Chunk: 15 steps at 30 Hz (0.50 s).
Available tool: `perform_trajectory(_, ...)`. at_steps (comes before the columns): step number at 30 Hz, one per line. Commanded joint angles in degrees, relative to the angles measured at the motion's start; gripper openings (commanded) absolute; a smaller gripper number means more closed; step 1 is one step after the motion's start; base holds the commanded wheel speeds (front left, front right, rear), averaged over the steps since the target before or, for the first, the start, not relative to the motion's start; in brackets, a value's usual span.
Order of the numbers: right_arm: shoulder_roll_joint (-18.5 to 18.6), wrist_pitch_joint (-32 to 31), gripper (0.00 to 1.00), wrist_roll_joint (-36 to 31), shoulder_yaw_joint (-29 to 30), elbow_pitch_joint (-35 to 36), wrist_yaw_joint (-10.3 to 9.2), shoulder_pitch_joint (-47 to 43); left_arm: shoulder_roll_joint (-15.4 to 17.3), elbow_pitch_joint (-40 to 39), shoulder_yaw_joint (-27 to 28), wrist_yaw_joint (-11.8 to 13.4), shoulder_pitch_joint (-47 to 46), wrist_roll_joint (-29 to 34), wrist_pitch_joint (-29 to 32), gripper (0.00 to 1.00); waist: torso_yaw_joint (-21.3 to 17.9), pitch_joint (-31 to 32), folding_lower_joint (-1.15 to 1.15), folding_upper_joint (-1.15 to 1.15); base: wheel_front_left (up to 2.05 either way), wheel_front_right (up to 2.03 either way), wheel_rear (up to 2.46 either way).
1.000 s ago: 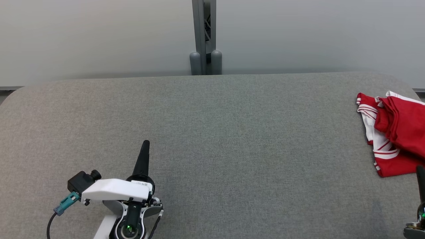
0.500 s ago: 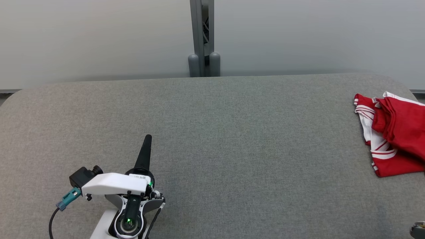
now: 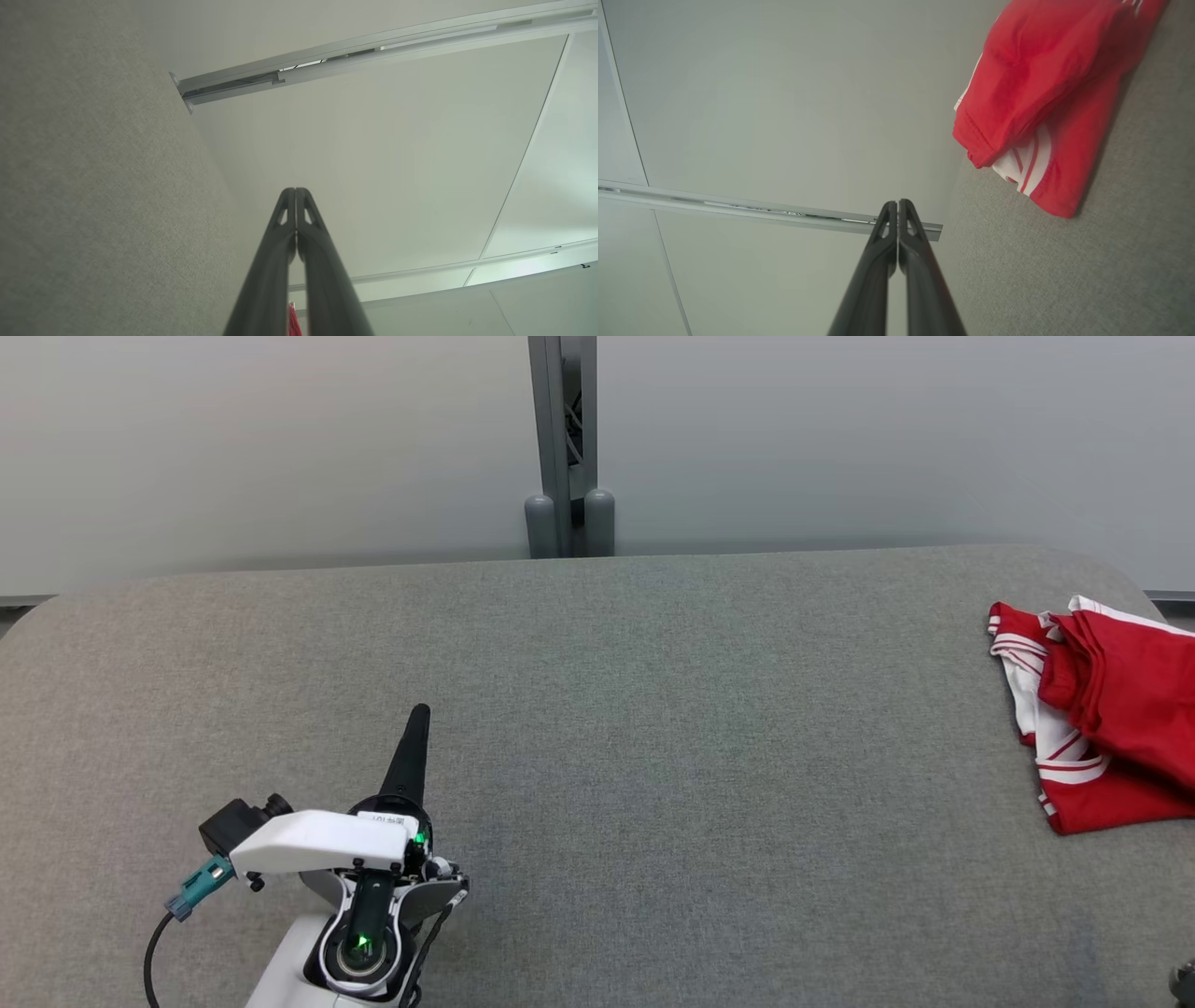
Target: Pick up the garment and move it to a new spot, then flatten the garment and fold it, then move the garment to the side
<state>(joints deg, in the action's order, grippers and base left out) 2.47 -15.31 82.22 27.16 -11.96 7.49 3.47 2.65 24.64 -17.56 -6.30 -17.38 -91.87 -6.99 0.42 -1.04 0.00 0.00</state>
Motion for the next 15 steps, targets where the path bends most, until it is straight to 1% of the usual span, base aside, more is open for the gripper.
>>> perform_trajectory(1, 0.6, -0.6, 0.0, 1.2, 0.5, 0.0, 0.0, 0.7, 0.3, 0.1, -0.1, -0.4, -1.4, -1.0, 0.3, 0.0, 0.0, 0.0, 0.0, 0.0, 0.0, 0.0, 0.0)
perform_trajectory(15, 0.6, -2.7, 0.0, 6.7, 2.3, -0.4, 0.0, 0.8, 0.4, 1.2, -0.8, -1.2, -2.7, -5.8, 0.8, 0.0, -0.4, 0.5, 0.0, 0.0, 0.0, 0.0, 0.0)
